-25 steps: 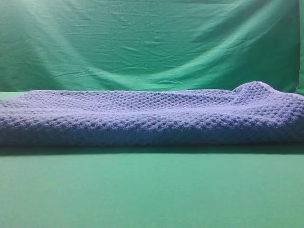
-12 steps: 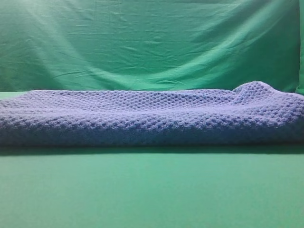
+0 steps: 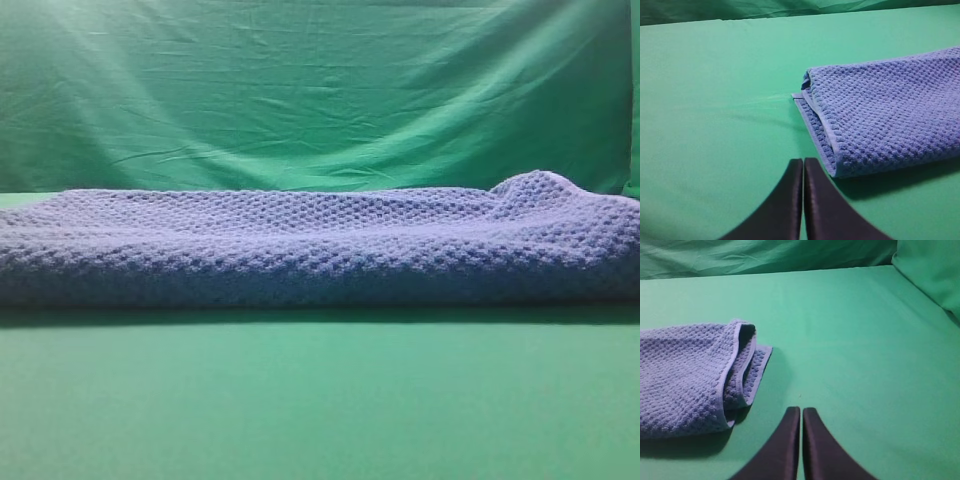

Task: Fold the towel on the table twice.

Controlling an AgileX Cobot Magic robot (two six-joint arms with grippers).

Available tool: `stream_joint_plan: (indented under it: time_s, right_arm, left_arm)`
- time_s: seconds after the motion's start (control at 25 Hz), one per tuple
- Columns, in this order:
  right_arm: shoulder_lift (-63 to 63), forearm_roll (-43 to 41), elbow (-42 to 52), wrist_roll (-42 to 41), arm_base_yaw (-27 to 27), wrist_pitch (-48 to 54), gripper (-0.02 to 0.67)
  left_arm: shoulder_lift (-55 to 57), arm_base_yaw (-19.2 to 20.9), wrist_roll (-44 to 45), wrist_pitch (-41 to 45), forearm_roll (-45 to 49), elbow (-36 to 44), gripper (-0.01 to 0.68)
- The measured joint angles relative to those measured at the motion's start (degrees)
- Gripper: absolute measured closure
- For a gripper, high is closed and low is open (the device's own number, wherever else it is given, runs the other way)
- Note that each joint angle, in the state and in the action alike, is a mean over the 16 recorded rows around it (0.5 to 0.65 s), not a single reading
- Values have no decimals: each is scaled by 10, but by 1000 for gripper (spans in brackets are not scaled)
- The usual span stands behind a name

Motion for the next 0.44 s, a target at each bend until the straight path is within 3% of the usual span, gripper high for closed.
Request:
stream_joint_plan:
  time_s: [0.44]
  right_arm:
    - [0, 1, 0, 0, 0, 0, 649]
  left_arm:
    - [0, 0, 0, 0, 0, 0, 673]
